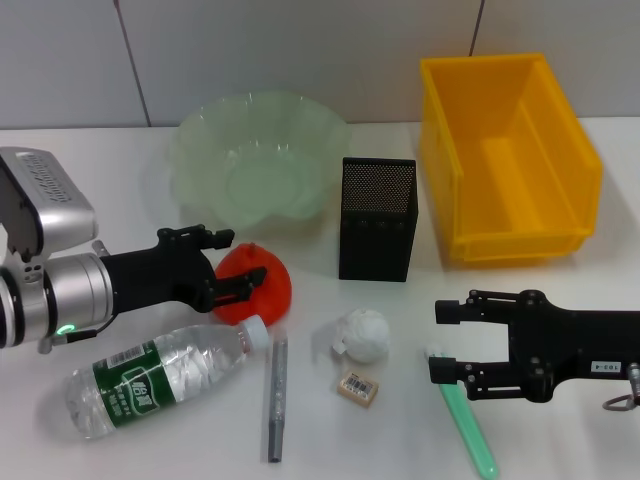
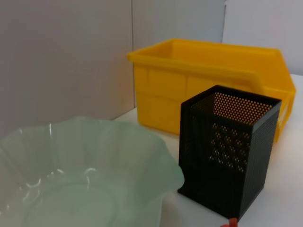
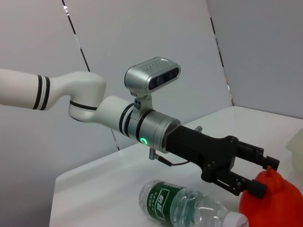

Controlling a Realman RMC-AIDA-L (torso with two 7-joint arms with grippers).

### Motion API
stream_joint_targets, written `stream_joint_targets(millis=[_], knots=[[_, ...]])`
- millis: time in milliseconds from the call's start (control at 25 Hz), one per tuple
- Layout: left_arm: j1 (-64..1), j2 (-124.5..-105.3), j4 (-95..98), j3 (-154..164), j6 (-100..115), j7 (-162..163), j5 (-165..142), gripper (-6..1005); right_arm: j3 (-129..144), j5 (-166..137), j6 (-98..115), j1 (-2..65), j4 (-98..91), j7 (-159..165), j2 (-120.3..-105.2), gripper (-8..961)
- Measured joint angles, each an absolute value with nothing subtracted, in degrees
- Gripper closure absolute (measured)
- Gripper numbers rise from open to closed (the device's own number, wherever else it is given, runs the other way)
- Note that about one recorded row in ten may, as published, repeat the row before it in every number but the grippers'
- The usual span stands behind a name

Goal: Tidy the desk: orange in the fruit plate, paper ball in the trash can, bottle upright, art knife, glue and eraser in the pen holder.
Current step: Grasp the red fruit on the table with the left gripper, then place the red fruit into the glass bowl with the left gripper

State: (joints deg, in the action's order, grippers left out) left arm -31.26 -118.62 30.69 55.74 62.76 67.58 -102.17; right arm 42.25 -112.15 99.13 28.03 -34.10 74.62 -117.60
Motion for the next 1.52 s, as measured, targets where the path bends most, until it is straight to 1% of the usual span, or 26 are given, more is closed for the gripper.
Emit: stream_joint_targets(millis=[120, 360, 760, 880, 920, 1080, 1240, 1320, 1360, 1480, 1520], knots=[[-31.9, -118.54, 29.8, 55.8, 62.7, 67.6, -102.2, 337, 42.3, -112.2, 99.1, 28.0, -34.1, 74.6, -117.60, 187], [-31.9, -118.51, 29.7, 55.4, 62.5, 67.7, -102.2, 548, 42.3, -112.2, 99.0, 28.0, -34.1, 74.6, -117.60, 188], [-31.0, -118.35, 30.8, 54.1, 63.3, 68.5, -101.1, 737, 42.2, -112.1, 99.0, 28.1, -34.1, 74.6, -117.60, 188], [-29.5, -117.56, 33.6, 50.7, 67.0, 71.0, -100.1, 778, 42.2, -112.1, 99.0, 28.1, -34.1, 74.6, -117.60, 188], [-28.9, -116.56, 35.3, 49.3, 70.5, 73.7, -100.1, 788, 42.1, -112.1, 98.8, 28.1, -34.1, 74.6, -117.59, 188], [-28.3, -115.83, 37.8, 45.9, 74.2, 77.5, -99.7, 825, 42.1, -112.1, 98.5, 28.1, -34.1, 74.7, -117.60, 188], [-29.0, -116.38, 38.7, 41.5, 75.9, 77.9, -98.0, 854, 42.1, -112.1, 98.6, 28.0, -34.1, 74.8, -117.60, 189], [-29.9, -117.04, 38.7, 41.3, 74.3, 77.4, -96.9, 899, 42.1, -112.1, 98.9, 27.8, -34.1, 74.8, -117.59, 189], [-30.3, -117.42, 38.6, 41.3, 73.2, 76.9, -96.3, 904, 42.1, -112.1, 99.0, 27.8, -34.1, 74.8, -117.59, 189], [-30.3, -117.42, 38.6, 41.3, 73.2, 76.9, -96.3, 920, 42.1, -112.1, 99.0, 27.7, -34.1, 74.8, -117.59, 189], [-31.0, -118.09, 38.2, 41.4, 70.5, 75.1, -94.7, 925, 42.1, -112.1, 99.0, 27.7, -34.1, 74.8, -117.61, 189]])
